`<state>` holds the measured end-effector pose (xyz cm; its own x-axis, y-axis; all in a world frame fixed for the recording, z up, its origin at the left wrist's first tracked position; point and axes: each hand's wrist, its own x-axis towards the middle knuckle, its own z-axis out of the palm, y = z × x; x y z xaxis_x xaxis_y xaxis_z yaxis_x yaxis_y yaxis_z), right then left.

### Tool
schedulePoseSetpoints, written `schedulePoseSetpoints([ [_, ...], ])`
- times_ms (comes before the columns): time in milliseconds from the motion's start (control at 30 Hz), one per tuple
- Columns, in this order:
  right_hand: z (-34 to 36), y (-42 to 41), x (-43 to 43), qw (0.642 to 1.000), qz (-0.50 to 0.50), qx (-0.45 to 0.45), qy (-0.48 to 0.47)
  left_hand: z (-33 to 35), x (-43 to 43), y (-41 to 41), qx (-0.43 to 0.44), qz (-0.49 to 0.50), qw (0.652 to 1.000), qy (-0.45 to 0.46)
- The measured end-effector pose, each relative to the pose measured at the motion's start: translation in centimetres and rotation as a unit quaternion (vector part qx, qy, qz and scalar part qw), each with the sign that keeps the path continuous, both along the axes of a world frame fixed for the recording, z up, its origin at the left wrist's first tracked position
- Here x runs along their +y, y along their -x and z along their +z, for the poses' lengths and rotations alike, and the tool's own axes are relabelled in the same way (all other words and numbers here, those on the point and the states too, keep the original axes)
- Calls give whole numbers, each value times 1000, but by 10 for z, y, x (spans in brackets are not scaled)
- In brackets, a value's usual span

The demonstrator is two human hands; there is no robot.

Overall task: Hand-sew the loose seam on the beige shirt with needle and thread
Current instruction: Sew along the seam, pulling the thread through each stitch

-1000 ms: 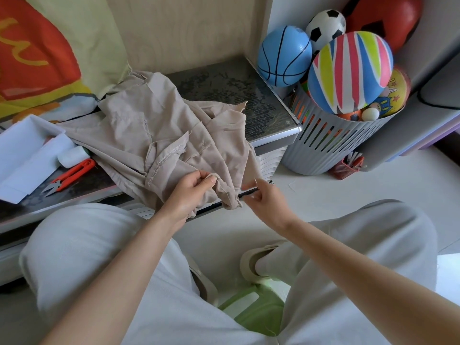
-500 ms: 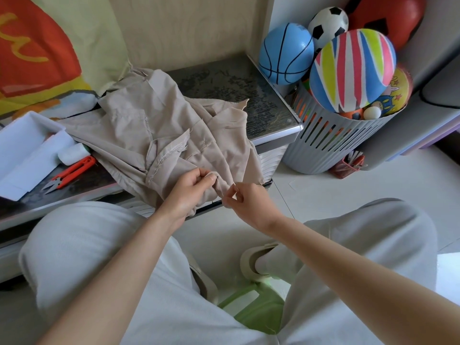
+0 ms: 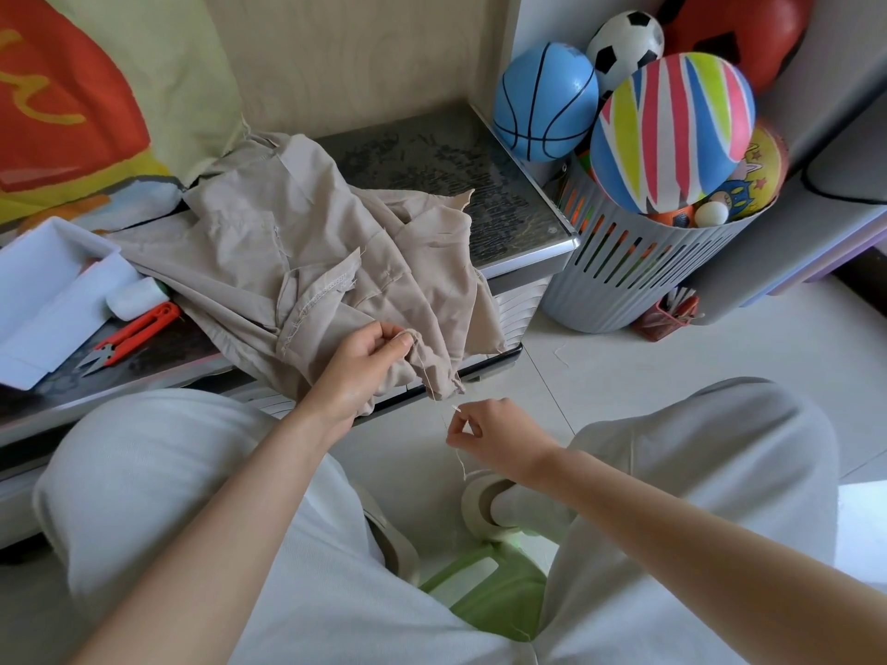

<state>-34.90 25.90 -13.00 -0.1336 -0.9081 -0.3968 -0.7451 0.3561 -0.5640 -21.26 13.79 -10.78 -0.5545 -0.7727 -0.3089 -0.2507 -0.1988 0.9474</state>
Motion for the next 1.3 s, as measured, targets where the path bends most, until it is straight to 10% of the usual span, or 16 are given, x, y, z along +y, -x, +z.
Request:
schedulePoseSetpoints([
  [233,28,4,-28,965,-142,-132,175,7,2,-2,-42,-75,996,12],
  [500,37,15,-47,979,-97,-148,103,12,1,-8,-53,-91,993,52],
  [933,41,37,-44,975,-160,-112,110,10,7,-13,-213,-46,895,389],
  [1300,41,40,-46,973,-168,-117,108,14,8,-2,-251,-55,895,364],
])
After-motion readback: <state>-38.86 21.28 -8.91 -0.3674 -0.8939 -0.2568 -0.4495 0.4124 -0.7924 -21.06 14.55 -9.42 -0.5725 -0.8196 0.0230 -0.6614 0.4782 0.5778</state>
